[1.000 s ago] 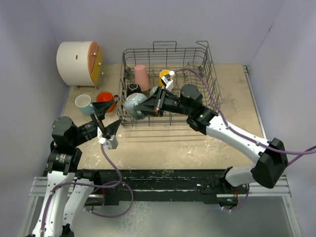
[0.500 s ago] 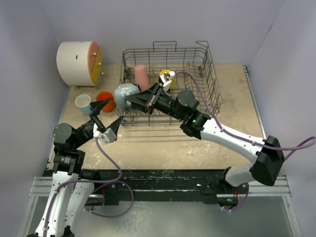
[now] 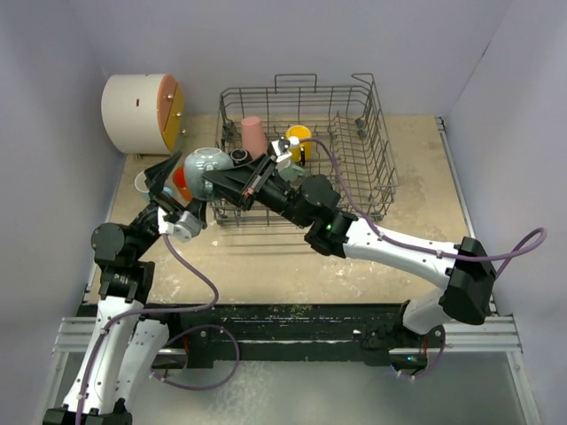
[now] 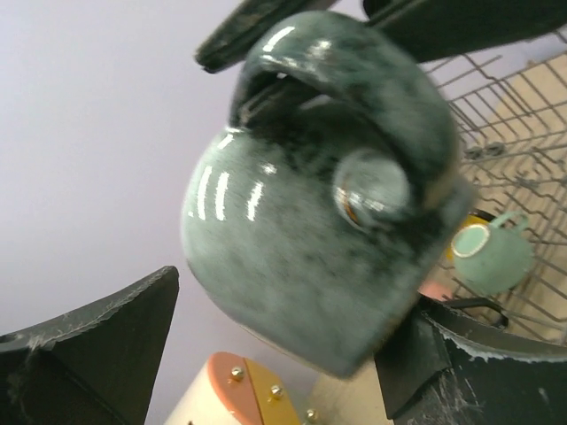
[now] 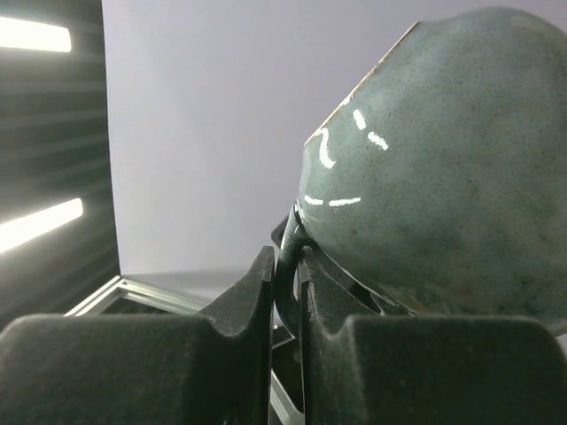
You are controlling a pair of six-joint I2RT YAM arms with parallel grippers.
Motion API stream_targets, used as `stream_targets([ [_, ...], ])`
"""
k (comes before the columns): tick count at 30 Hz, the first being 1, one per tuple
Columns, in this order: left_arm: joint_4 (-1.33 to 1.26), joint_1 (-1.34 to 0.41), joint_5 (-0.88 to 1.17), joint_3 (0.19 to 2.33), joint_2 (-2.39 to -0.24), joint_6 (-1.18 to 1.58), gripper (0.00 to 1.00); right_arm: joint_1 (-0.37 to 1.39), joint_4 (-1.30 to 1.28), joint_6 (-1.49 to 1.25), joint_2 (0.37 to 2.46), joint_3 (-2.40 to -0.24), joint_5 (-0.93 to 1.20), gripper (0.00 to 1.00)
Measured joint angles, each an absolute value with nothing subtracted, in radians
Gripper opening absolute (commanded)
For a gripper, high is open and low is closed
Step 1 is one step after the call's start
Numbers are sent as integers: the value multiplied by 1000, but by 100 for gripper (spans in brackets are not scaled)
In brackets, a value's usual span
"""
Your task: Unload the cups from the dish rack
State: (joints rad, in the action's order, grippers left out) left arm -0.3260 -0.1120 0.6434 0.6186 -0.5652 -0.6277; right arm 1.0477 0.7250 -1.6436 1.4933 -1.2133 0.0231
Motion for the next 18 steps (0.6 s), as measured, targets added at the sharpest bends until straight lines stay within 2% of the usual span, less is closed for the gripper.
stream_targets([
  [3,-389,-112,609,619,-577,-612,85,1086,734,-1652,1493,-1213,-11,0],
  [6,-443,-112,594,624,-596,-599,80,1114,763,-1661,1493,-1213,-48,0],
  [9,-463,-113,584,650,-619,-595,66,1119,796,-1665,1486,-1208,-75,0],
  [15,-491,-113,594,681,-623,-599,30,1119,812,-1670,1457,-1198,-94,0],
  [18,-511,-111,583,686,-613,-596,26,1119,814,-1679,1454,-1196,-81,0],
])
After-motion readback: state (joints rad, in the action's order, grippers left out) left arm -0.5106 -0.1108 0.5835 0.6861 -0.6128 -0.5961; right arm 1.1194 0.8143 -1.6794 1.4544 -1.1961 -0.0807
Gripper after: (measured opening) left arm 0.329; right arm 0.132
